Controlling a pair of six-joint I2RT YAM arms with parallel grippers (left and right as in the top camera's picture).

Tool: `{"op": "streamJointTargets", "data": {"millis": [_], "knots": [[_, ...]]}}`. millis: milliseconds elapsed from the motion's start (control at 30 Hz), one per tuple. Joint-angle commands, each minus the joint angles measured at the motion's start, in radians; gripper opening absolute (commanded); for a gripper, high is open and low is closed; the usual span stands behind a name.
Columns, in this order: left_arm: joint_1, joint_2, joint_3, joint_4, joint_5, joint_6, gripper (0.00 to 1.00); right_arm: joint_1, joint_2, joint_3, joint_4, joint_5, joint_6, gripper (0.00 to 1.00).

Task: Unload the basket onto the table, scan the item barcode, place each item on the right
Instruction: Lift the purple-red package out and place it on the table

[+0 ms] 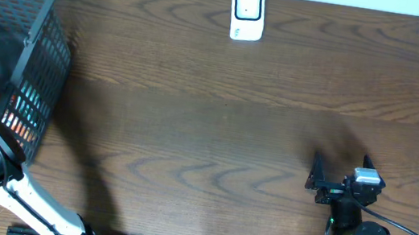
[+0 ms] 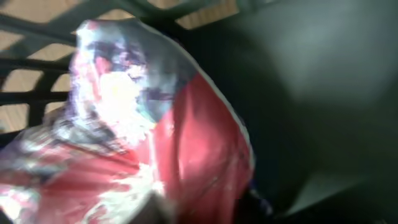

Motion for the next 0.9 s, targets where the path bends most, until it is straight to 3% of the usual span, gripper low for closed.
{"op": "streamJointTargets", "data": {"millis": [0, 200, 400, 533, 733, 867], "knots": [[0.003, 0.011, 0.002, -0.039, 0.020, 0.003, 0.08, 0.005, -0.006, -0.001, -0.004, 0.004, -0.010, 0.99], [0.002, -0.094, 0.011, -0.085, 0.099, 0.002, 0.07, 0.005, -0.006, -0.001, -0.004, 0.004, -0.010, 0.99], [0.002, -0.365, 0.011, -0.022, 0.356, -0.033, 0.07, 0.005, -0.006, -0.001, -0.004, 0.004, -0.011, 0.99], [0.002, -0.549, 0.011, 0.061, 0.534, -0.118, 0.07, 0.005, -0.006, -0.001, -0.004, 0.004, -0.011, 0.99], [0.002, -0.768, 0.011, 0.155, 0.661, -0.262, 0.07, 0.005, -0.006, -0.001, -0.004, 0.004, -0.011, 0.99], [-0.052, -0.837, 0.011, 0.234, 0.893, -0.338, 0.07, 0.005, -0.006, -0.001, -0.004, 0.004, -0.011, 0.99]]}}
